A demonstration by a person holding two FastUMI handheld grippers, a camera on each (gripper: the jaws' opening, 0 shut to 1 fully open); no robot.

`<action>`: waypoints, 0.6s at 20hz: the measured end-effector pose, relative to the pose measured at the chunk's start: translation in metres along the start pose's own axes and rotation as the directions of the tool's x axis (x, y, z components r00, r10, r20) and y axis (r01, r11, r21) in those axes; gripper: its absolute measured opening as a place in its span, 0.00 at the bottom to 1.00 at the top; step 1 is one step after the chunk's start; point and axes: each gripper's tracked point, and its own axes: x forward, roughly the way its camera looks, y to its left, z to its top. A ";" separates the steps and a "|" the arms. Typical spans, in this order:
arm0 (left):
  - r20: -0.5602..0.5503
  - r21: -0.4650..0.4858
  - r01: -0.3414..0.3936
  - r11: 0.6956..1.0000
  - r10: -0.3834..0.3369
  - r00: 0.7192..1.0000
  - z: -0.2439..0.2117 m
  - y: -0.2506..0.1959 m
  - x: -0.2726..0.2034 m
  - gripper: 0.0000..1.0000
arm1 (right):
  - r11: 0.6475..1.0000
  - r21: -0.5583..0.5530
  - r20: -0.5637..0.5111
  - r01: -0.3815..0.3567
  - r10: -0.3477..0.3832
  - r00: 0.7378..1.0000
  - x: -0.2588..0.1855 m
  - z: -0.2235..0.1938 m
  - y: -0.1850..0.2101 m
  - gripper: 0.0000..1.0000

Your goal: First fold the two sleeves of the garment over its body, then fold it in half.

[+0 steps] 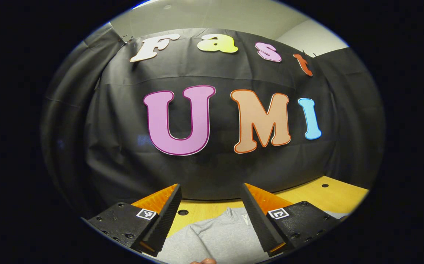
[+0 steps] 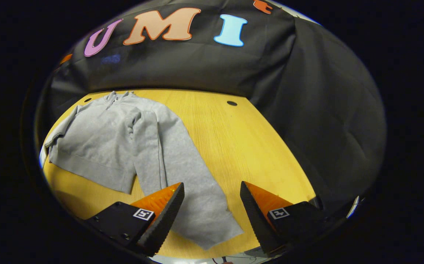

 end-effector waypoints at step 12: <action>-0.013 -0.005 0.007 1.000 -0.007 1.000 -0.002 -0.004 -0.004 0.94 | 0.982 0.187 -0.217 0.008 0.033 0.976 0.003 -0.080 -0.017 0.98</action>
